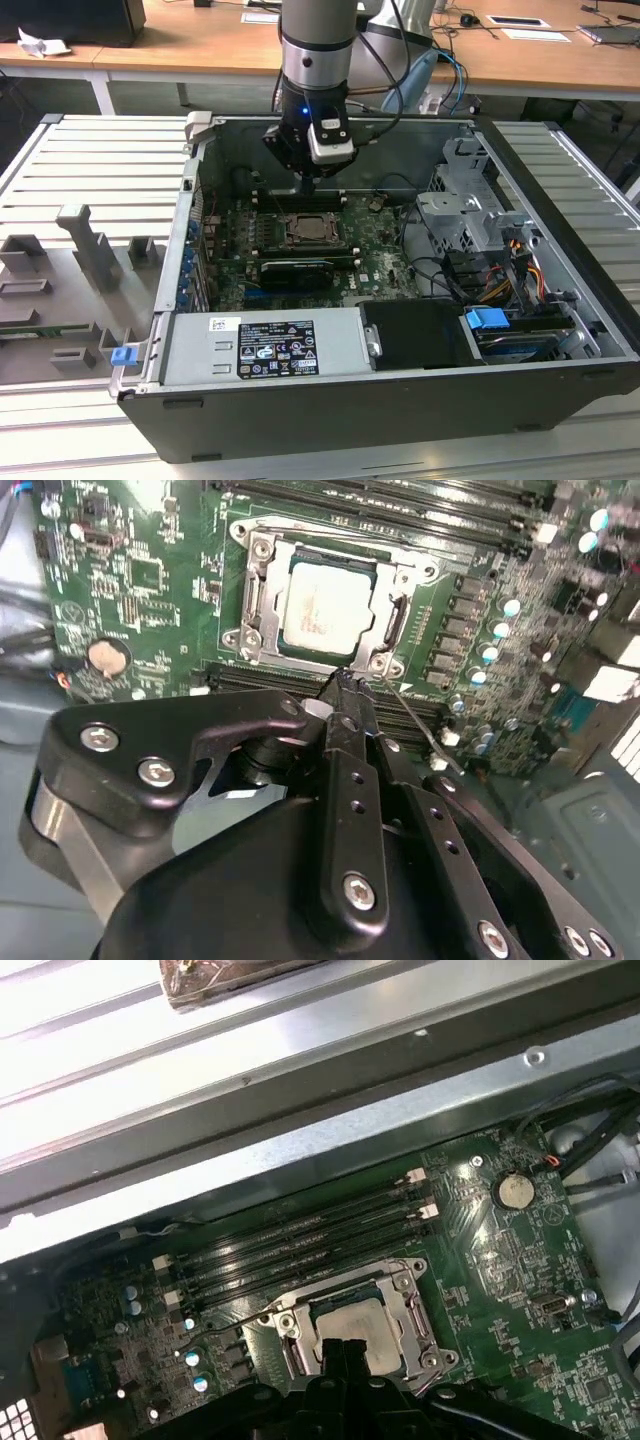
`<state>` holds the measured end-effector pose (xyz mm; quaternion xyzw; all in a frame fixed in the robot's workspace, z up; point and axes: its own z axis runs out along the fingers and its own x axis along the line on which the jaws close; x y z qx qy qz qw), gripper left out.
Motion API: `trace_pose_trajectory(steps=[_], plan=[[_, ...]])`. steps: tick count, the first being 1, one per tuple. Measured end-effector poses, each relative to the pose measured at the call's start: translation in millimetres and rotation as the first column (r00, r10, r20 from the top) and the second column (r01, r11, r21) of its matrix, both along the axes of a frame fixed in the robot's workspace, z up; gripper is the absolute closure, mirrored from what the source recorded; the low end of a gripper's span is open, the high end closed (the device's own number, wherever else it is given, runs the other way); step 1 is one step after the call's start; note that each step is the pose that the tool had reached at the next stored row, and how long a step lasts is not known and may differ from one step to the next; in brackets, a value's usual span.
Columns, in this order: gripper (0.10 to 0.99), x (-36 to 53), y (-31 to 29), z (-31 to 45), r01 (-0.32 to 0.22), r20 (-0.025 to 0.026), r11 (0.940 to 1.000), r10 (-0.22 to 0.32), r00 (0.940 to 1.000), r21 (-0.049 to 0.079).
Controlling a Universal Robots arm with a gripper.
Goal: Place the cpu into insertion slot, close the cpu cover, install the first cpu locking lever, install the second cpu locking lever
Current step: 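Install the first cpu locking lever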
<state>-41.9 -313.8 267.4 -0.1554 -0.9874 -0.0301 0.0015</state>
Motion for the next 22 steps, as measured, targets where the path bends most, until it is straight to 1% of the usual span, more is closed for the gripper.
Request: trace_pose_trajectory(steps=[1, 3, 7, 11, 16, 18, 21, 22], plan=[[0.980, 0.0, 0.0, 0.0, -0.026, 0.0000, 0.9997, 0.026, 0.9997, 0.000], [0.980, 0.0, 0.0, 0.0, -0.056, 0.0001, 0.9984, 0.056, 0.9984, 0.000], [0.980, 0.0, 0.0, 0.0, -0.108, 0.0003, 0.9941, 0.108, 0.9941, 0.000], [0.980, 0.0, 0.0, 0.0, -0.143, 0.0013, 0.9897, 0.143, 0.9897, 0.000], [0.980, 0.0, 0.0, 0.0, -0.205, 0.0034, 0.9787, 0.205, 0.9787, 0.000], [0.980, 0.0, 0.0, 0.0, -0.229, 0.0047, 0.9735, 0.229, 0.9735, -0.001], [0.980, 0.0, 0.0, -0.1, -0.251, 0.0073, 0.9680, 0.251, 0.9679, -0.001], [0.980, -0.8, -0.1, -0.1, -0.259, 0.0095, 0.9660, 0.259, 0.9659, -0.002]])
